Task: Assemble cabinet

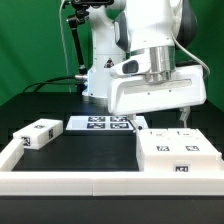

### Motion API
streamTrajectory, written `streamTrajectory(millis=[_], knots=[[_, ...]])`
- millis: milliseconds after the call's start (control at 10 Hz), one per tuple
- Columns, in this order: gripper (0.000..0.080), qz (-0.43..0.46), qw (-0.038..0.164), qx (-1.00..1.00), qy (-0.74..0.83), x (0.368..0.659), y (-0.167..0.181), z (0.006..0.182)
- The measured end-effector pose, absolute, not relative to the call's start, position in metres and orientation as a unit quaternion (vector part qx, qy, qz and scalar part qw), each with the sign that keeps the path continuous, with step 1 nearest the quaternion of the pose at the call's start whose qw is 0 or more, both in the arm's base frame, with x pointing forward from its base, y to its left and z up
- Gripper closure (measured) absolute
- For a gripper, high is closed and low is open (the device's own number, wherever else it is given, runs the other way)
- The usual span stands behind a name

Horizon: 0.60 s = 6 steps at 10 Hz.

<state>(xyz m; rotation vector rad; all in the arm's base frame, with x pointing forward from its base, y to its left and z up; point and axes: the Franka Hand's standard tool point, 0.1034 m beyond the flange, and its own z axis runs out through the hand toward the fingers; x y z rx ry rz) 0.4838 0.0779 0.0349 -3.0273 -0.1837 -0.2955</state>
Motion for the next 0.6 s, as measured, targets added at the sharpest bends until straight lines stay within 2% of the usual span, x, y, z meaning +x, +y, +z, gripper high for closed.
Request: streamTrajectory(millis=[400, 600], knots=[[0.0002, -0.091, 0.053, -0.994, -0.043, 0.485, 0.082, 0.012], [0.0002, -0.107, 0.054, -0.992, -0.05, 0.489, 0.087, 0.007]])
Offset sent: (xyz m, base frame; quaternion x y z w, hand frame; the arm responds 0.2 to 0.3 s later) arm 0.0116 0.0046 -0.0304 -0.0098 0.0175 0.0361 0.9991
